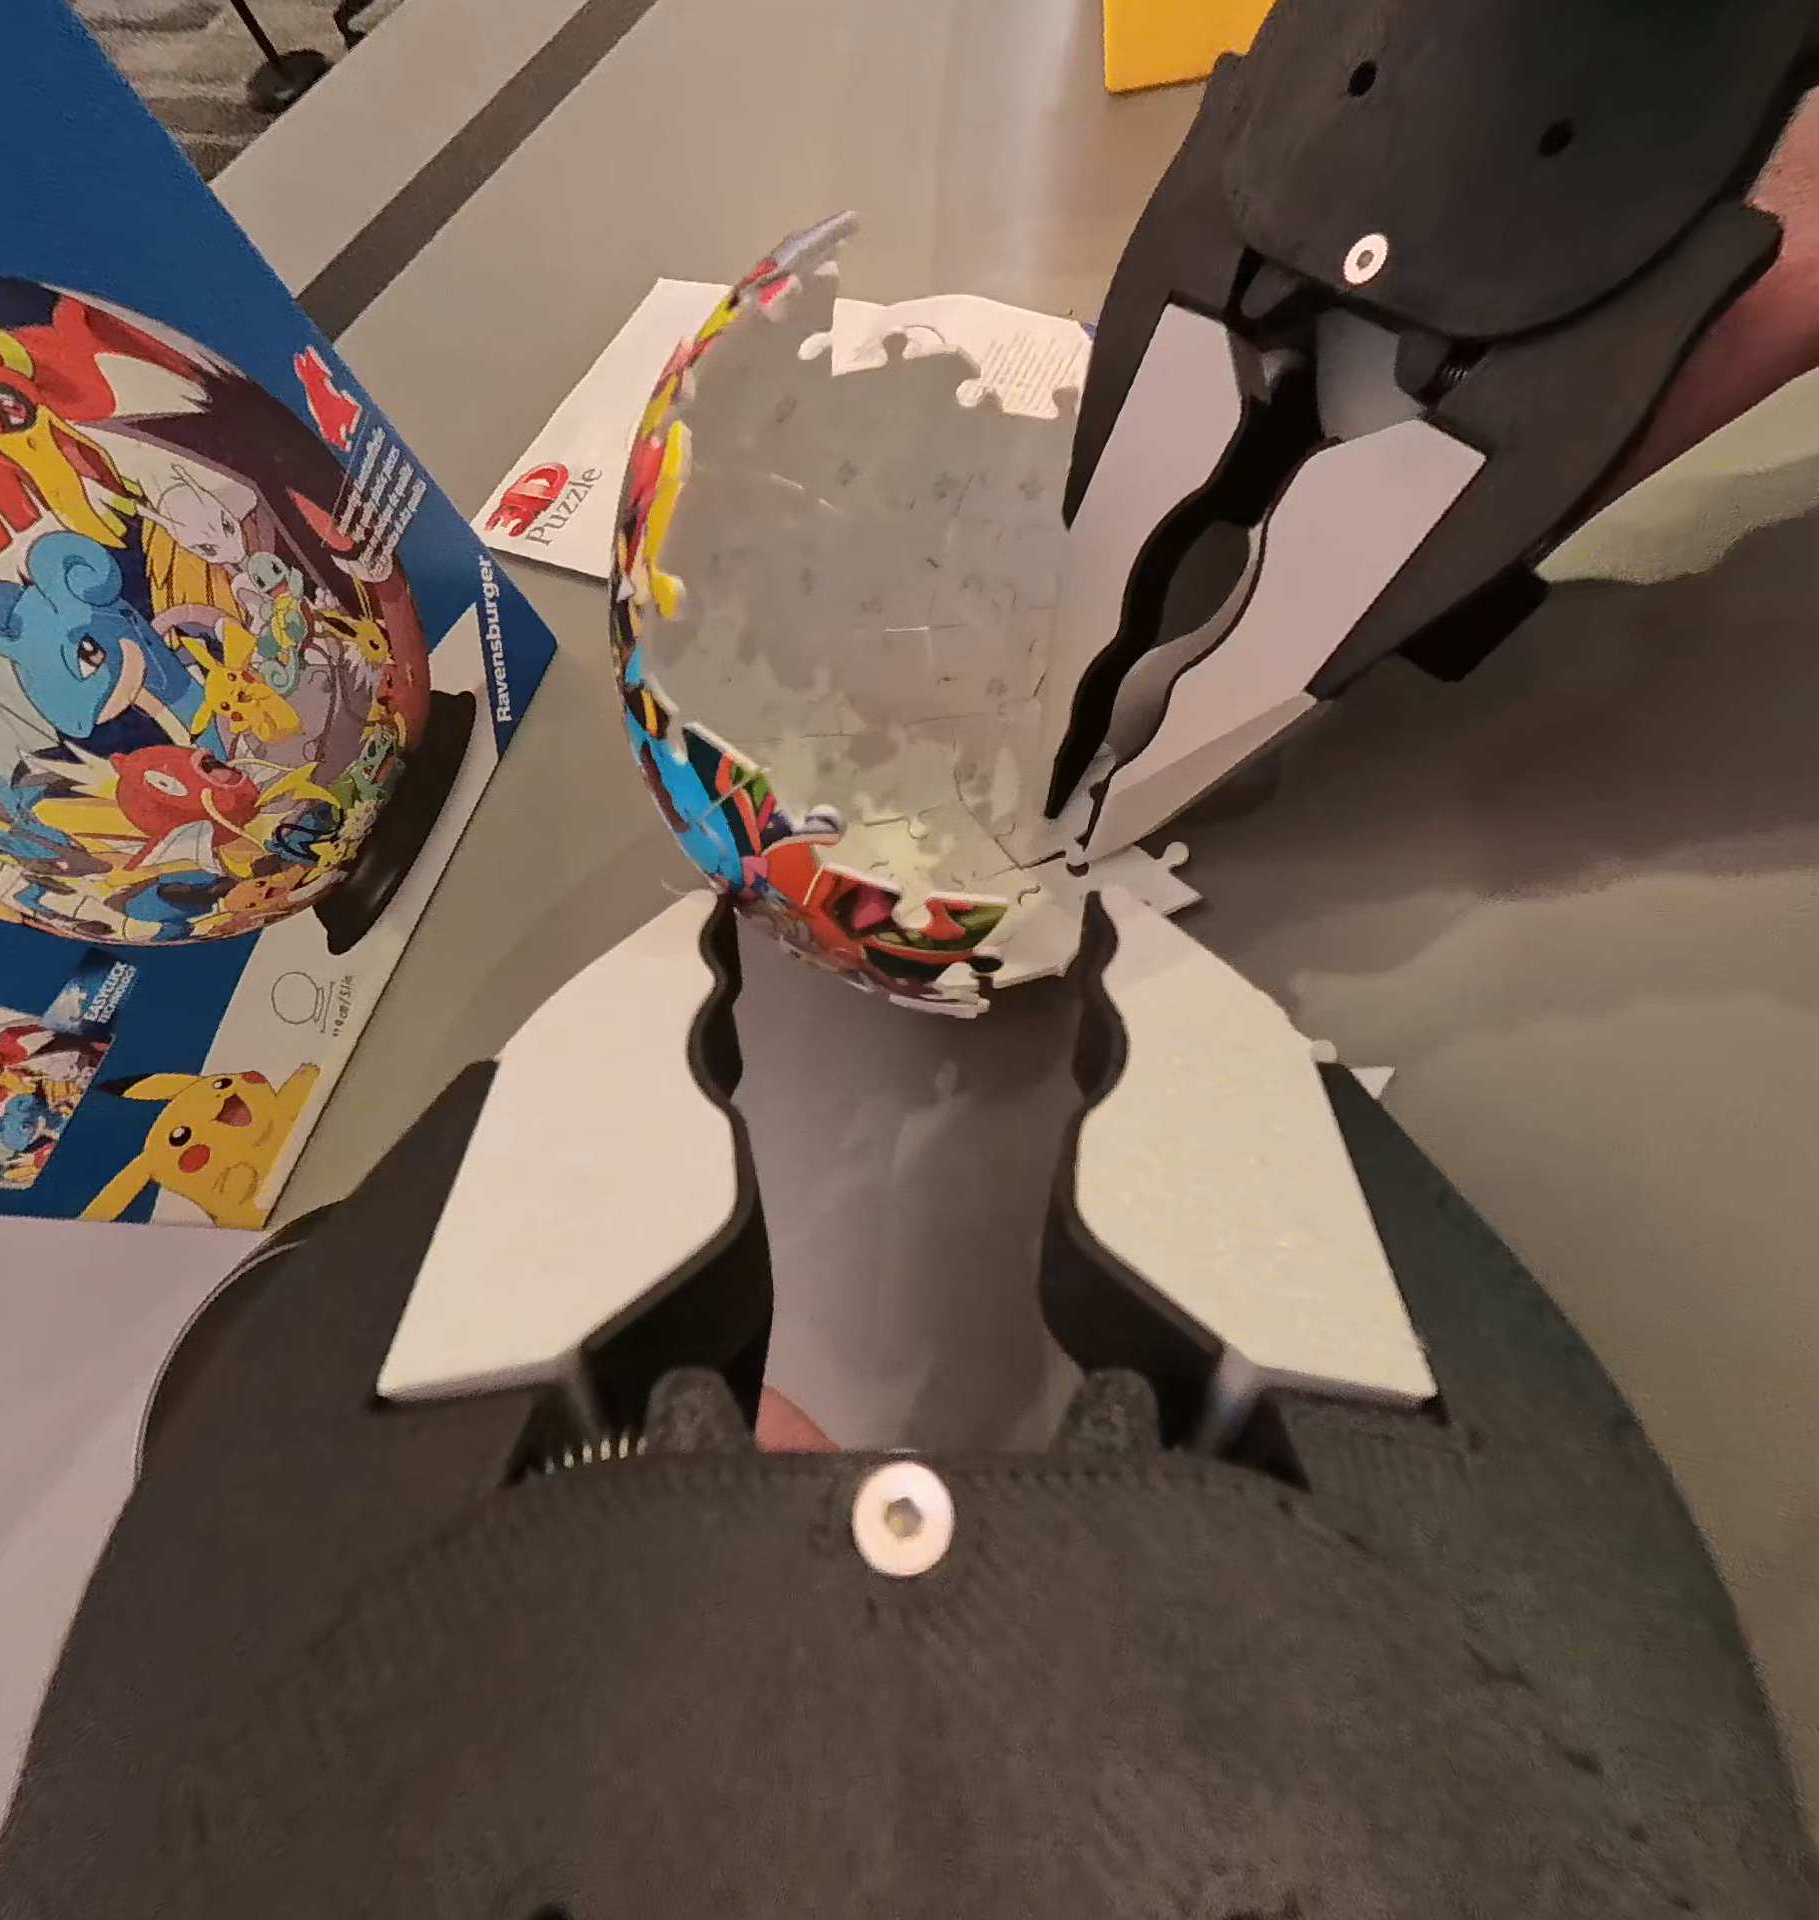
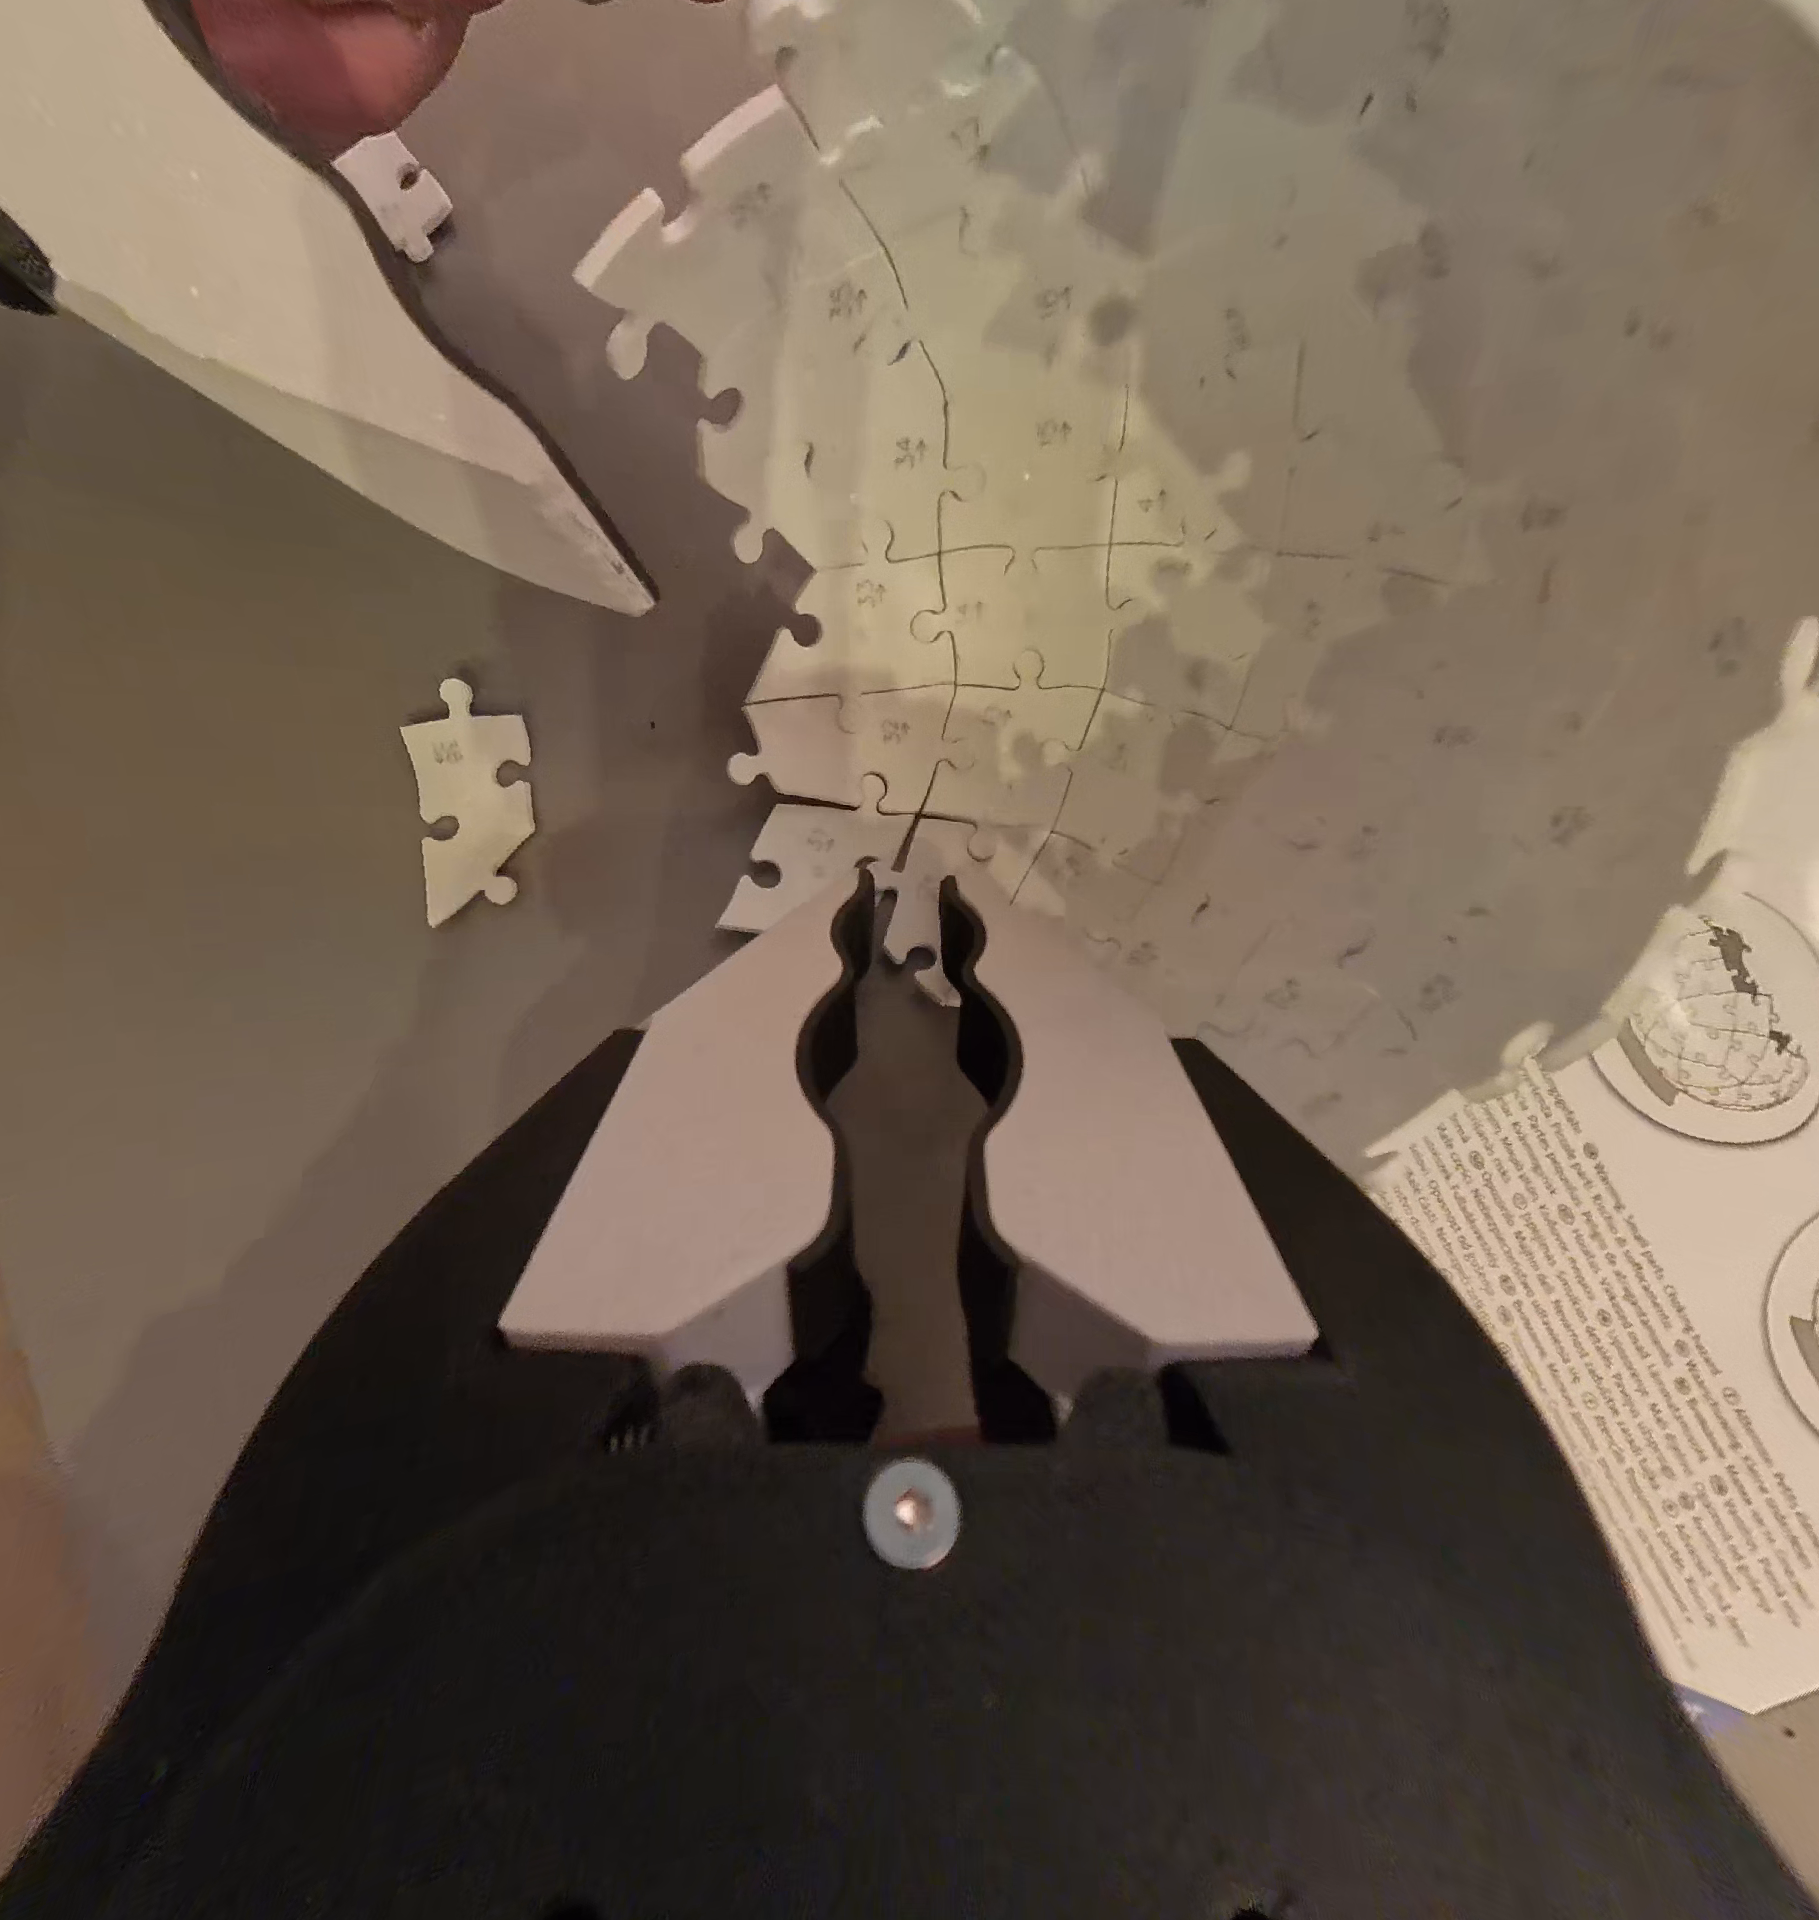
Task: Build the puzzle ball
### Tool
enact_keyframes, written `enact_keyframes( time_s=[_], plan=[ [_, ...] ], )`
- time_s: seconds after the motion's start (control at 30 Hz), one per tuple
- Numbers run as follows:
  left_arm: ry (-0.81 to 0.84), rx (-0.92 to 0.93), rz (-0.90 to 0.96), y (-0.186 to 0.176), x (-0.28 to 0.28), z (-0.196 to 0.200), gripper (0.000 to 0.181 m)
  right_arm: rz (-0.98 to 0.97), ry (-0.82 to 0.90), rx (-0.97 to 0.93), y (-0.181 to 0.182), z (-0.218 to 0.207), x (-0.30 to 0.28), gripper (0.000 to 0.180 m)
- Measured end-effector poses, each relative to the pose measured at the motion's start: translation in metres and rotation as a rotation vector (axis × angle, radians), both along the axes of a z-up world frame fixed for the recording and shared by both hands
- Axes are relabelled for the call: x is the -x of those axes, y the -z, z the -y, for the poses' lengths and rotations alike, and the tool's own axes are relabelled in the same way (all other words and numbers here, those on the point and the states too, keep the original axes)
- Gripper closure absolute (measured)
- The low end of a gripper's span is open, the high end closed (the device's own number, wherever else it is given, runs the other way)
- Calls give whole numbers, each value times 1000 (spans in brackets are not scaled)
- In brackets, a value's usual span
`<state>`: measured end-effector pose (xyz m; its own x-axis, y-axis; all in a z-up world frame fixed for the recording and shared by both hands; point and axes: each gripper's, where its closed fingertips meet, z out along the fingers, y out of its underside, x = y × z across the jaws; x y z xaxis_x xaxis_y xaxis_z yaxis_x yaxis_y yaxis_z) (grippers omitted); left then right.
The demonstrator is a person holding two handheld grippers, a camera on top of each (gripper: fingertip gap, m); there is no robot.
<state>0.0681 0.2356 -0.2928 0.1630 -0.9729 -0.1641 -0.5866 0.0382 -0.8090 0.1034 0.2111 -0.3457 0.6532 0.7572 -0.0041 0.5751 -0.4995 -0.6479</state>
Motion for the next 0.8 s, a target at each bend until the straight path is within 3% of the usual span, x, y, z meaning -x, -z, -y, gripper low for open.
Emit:
enact_keyframes(
  time_s=[0.5,0.8],
  plan=[
    [4,-71,-5,6,0,-2,115,-13,118,28,0,0,1,168],
    [-72,-112,-125,31,-1,0,107,-18,125,27,0,-1,1,172]
  ],
)
